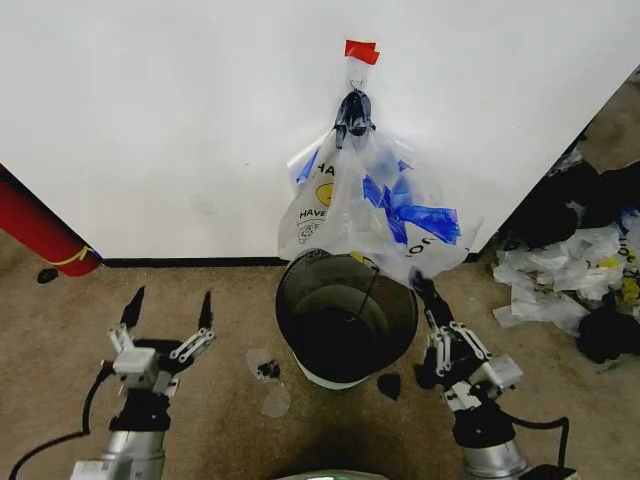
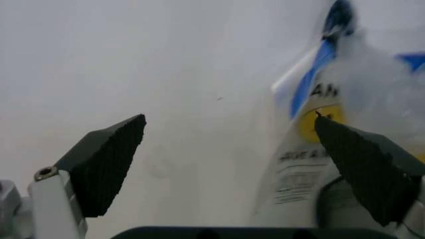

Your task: Pick up the garbage bag from the wall and place it over the trash bin.

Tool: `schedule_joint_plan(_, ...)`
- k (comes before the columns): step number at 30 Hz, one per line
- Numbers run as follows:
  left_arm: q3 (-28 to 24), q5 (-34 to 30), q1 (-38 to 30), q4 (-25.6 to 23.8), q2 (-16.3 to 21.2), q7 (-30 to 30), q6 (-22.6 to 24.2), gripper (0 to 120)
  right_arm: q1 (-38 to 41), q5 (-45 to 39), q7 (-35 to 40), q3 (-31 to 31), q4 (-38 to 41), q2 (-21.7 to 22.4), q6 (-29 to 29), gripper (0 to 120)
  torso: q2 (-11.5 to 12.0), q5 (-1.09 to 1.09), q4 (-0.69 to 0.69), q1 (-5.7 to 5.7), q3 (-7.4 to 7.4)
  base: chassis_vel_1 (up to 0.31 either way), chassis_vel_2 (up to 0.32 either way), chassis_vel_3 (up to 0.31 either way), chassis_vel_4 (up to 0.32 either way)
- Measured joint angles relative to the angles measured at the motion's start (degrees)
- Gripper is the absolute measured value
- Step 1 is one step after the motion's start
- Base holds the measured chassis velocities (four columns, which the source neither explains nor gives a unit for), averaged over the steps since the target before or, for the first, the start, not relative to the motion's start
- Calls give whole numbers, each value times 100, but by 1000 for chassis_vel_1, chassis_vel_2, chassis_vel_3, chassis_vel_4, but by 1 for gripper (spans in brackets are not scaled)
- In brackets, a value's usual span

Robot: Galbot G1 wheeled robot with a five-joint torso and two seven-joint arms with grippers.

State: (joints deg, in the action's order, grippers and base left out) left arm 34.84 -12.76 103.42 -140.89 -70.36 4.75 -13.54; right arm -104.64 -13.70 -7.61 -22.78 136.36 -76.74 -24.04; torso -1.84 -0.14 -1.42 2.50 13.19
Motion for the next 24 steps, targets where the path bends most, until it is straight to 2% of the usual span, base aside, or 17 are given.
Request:
schedule_joint_plan(1, 5, -299, -20, -127, 167, 9, 178, 100, -3, 10, 6, 9, -7, 2, 12, 0, 0, 1, 0, 0, 0, 0, 0, 0, 0)
schedule_joint_plan(2, 47, -862, -60, -242, 479, 42, 520, 100, -5, 50, 20, 18, -26, -6, 22, 0, 0, 4, 2, 0, -1, 0, 0, 0, 0)
schedule_joint_plan(4, 62, -1038, -77, -252, 576, 56, 623, 100, -5, 65, 25, 18, -30, -12, 22, 0, 0, 3, 2, 0, -1, 0, 0, 0, 0)
schedule_joint_plan(5, 128, -1700, -187, -273, 940, 106, 987, 100, -10, 134, 38, 8, -40, -37, 21, 0, 0, 0, 1, 0, 0, 0, 0, 0, 0)
schedule_joint_plan(8, 241, -2699, -446, -280, 1466, 173, 1530, 100, -27, 248, 56, -2, -55, -94, 4, 0, 0, 0, 1, 0, 0, 0, 0, 0, 0)
schedule_joint_plan(9, 324, -3383, -697, -281, 1852, 192, 1882, 100, -45, 313, 69, -2, -63, -142, -9, 0, 0, -1, -2, 0, 0, 0, 0, 0, 0)
schedule_joint_plan(10, 343, -3731, -859, -281, 2082, 212, 2036, 100, -53, 360, 73, -3, -70, -181, -24, 0, 0, 1, -1, 0, 0, 0, 0, 0, 0)
schedule_joint_plan(15, 313, -4305, -1369, -278, 2615, 212, 2154, 100, -69, 453, 75, -8, -100, -249, -59, 0, 0, 1, 2, 0, 0, 0, 0, 0, 0)
schedule_joint_plan(17, 236, -4975, -1990, -271, 2888, 242, 2172, 100, -99, 520, 84, -38, -115, -308, -88, 0, 0, 0, 1, 0, 0, 0, 0, 0, 0)
schedule_joint_plan(18, 236, -4975, -1990, -271, 2888, 242, 2172, 100, -99, 520, 84, -38, -115, -308, -88, 0, 0, 0, 1, 0, 0, 0, 0, 0, 0)
schedule_joint_plan(24, -146, -6744, -3337, -256, 3182, 592, 2390, 100, -126, 596, 171, -123, -193, -404, -107, 0, 0, 1, 1, 0, 0, 0, 0, 0, 0)
